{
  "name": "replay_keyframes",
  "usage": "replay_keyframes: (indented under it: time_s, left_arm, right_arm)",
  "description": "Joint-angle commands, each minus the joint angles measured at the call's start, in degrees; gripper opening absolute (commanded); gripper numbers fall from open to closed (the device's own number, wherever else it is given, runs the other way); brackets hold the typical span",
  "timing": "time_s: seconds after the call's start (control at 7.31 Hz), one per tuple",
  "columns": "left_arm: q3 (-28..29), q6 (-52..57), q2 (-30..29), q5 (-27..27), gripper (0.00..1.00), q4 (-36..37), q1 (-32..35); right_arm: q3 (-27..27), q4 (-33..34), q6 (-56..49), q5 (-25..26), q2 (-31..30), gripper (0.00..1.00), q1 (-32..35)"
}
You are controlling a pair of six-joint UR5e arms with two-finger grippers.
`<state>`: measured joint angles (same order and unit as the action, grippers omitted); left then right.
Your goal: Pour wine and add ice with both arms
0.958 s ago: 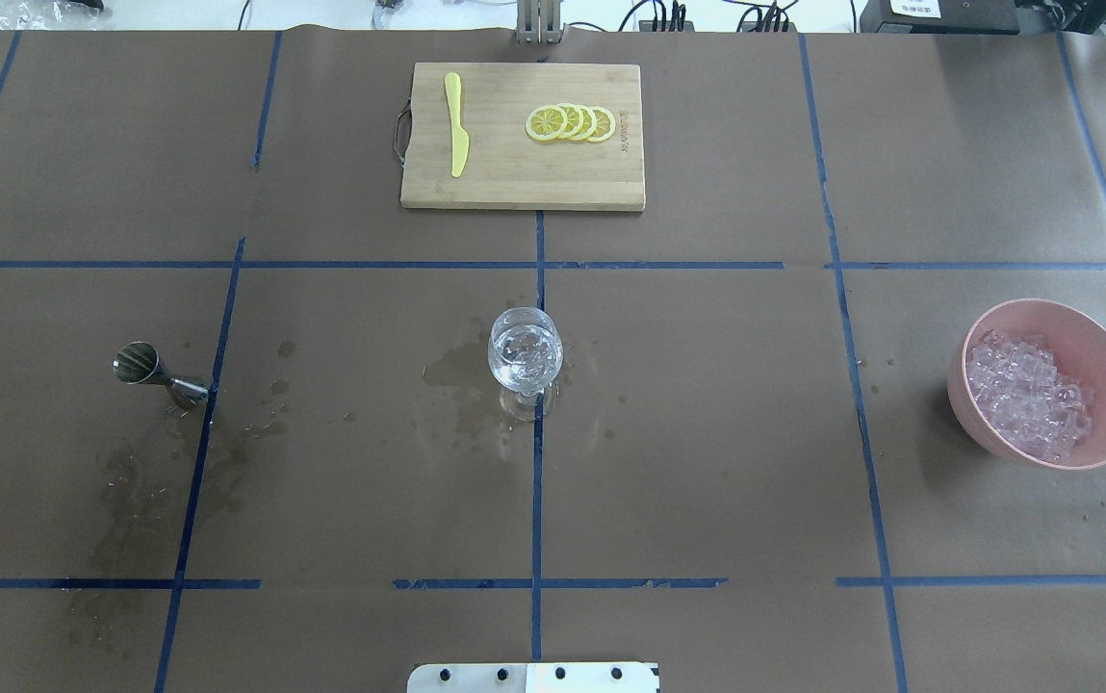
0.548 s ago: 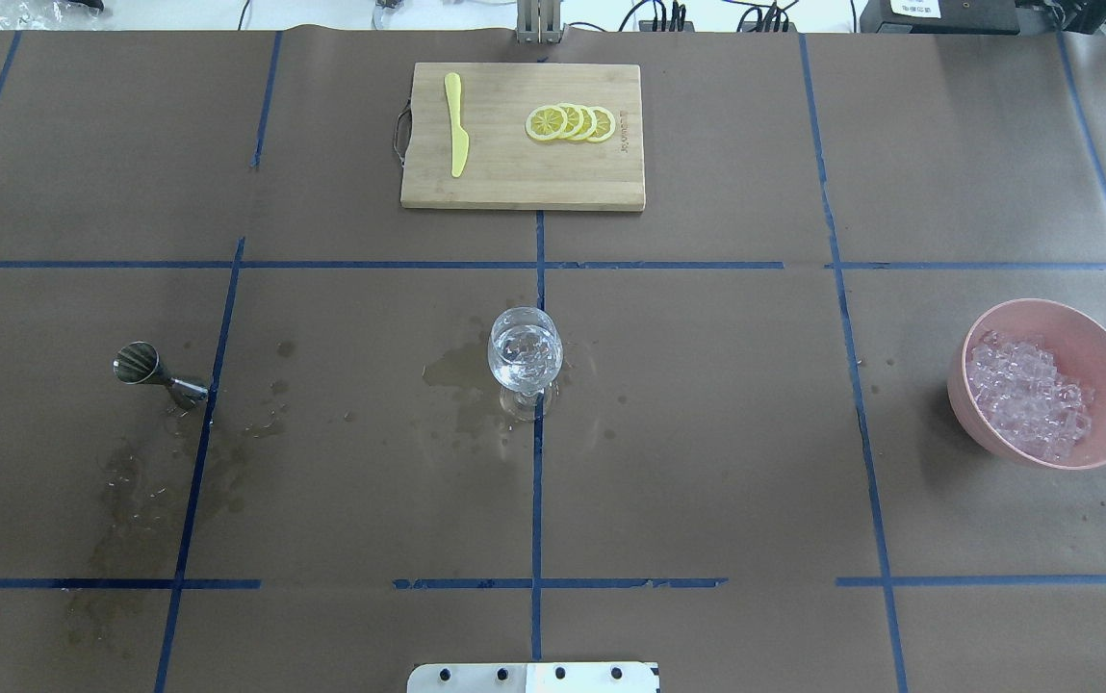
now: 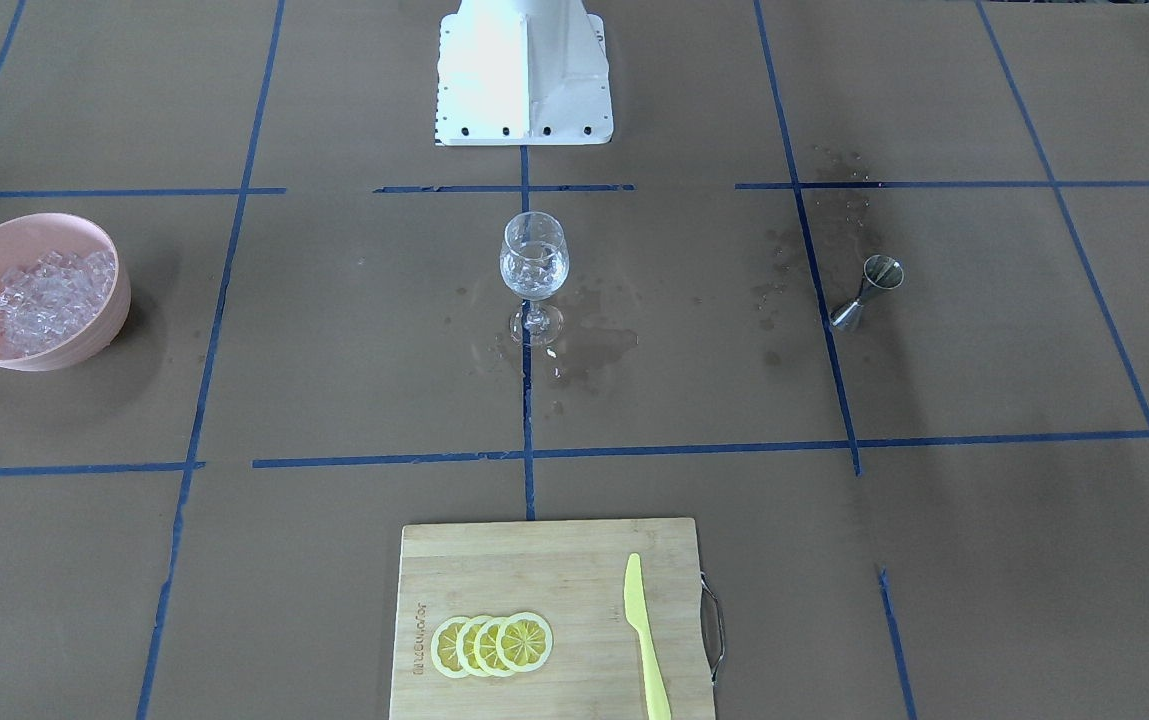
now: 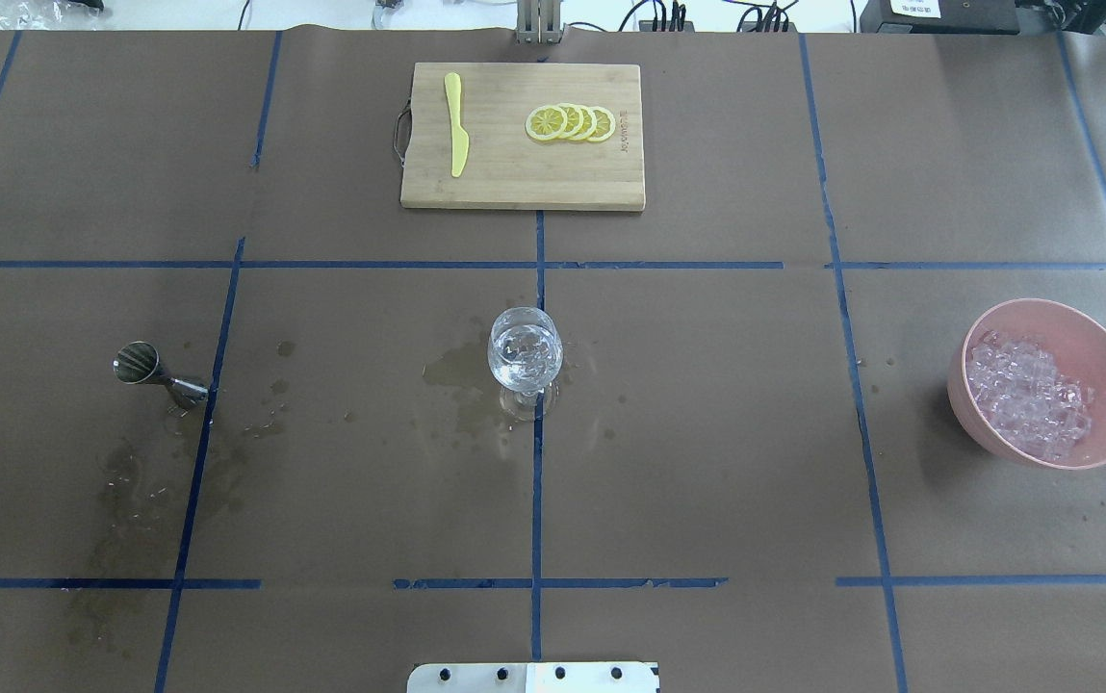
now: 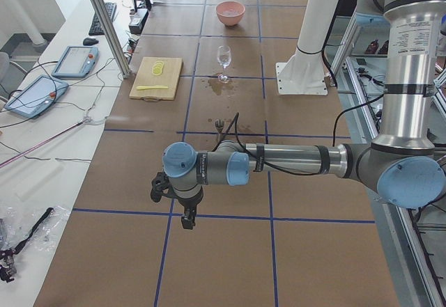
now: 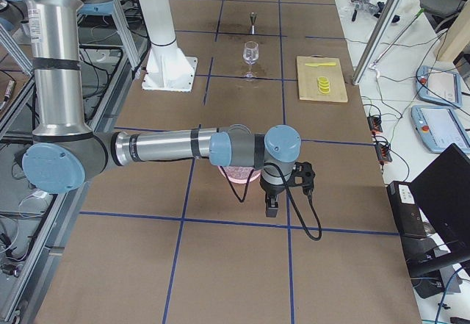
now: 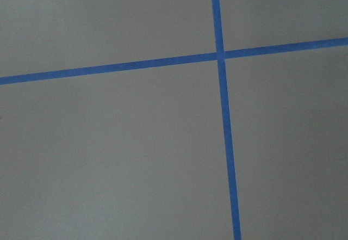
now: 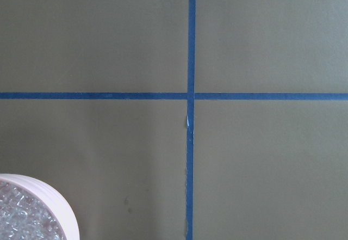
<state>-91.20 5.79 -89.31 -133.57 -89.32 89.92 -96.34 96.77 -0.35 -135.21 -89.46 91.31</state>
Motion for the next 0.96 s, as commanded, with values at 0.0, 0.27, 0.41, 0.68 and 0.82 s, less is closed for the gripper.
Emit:
replay_keyframes:
  time_s: [0.0, 0.27, 0.41, 0.68, 0.82]
  left_arm:
    - [0.1, -0.3, 0.0, 0.0, 1.0, -0.4, 0.1]
    - [-0.1, -0.3, 0.1, 0.0, 1.0, -0.4, 0.1]
    - [-0.2, -0.2, 0.1, 0.1, 1.0, -0.4, 0.1]
    - [-0.2, -0.2, 0.1, 0.1, 1.0, -0.4, 0.1]
    - [-0.2, -0.3, 0.1, 0.1, 1.0, -0.4, 0.1]
  right_arm:
    - [0.4, -0.1, -1.4, -0.1, -1.2, 1.0, 1.4]
    - [0.6, -5.6, -1.2, 0.3, -3.5, 1.0, 1.4]
    - [1.9, -8.4, 0.3, 0.1, -4.0, 1.0, 1.4]
    - [3.3, -9.4, 0.8, 0.0, -4.3, 1.0, 1.4]
    - [3.4, -9.3, 0.7, -0.2, -4.2, 1.0, 1.4]
